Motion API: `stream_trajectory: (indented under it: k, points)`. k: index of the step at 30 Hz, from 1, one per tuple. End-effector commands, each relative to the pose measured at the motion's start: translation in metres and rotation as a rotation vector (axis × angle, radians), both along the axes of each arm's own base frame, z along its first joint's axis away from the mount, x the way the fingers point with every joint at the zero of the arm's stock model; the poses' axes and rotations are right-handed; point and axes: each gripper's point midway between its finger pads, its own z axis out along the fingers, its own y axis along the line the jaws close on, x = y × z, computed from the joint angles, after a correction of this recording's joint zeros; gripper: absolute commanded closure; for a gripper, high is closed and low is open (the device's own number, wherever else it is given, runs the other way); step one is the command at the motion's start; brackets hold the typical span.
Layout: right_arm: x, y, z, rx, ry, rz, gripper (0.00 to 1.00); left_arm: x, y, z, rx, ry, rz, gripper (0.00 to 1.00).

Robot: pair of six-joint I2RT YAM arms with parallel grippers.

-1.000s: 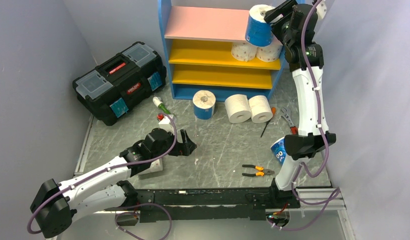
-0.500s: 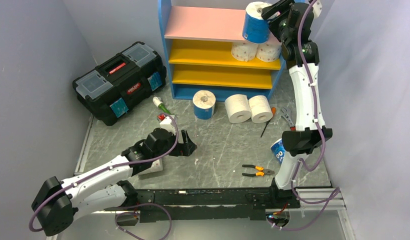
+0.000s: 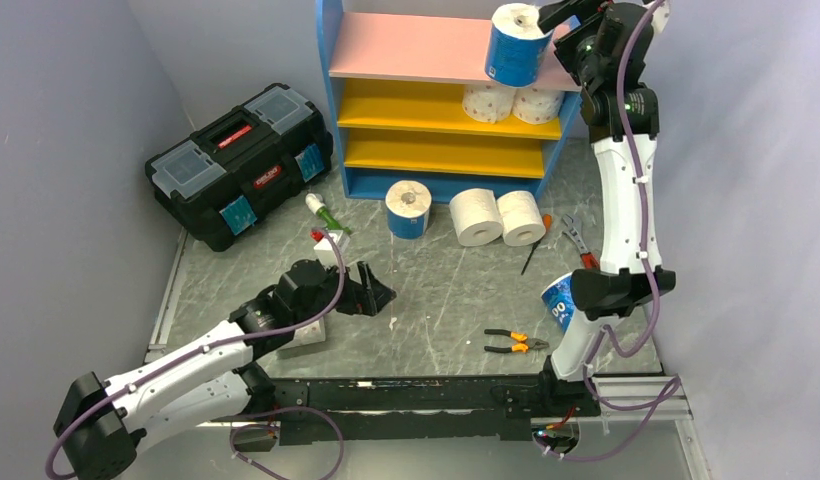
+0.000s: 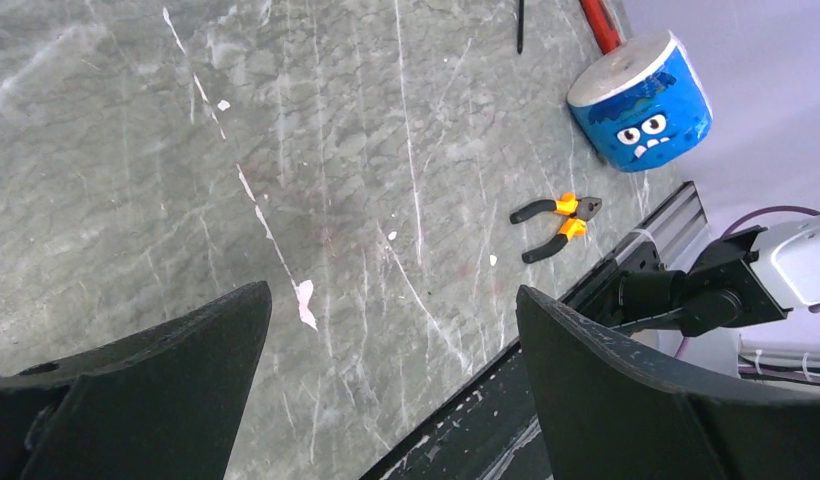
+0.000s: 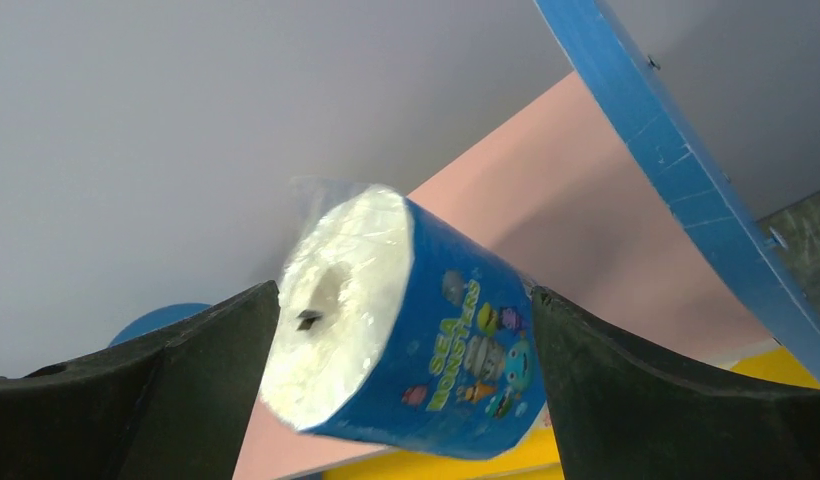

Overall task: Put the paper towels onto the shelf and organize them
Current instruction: Place the paper towel on the shelf.

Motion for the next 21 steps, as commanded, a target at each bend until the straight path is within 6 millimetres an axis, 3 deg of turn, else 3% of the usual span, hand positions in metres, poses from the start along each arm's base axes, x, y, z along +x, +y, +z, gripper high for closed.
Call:
stream_trajectory:
  k: [1,4,10,16,21]
  points:
    - [-0.045,-0.009,0.051,-0.026,-0.113,-0.018,0.01,-0.005,-0.005,0.014,-0.052,-0.040,-0.040,0.01]
    - [-0.064,-0.004,0.061,-0.102,-0.156,0.016,0.00,-0.006,-0.003,0.014,-0.054,-0.043,-0.032,0.01]
    - [-0.079,0.009,0.028,-0.271,-0.113,0.057,0.00,-0.010,-0.005,0.008,-0.060,-0.023,-0.043,0.01]
    - [-0.068,0.034,-0.006,-0.400,-0.017,0.105,0.00,-0.011,-0.011,0.014,-0.078,-0.035,-0.071,0.01]
    - [-0.057,0.041,-0.016,-0.463,0.005,0.069,0.00,-0.011,-0.006,0.014,-0.074,-0.043,-0.053,0.01]
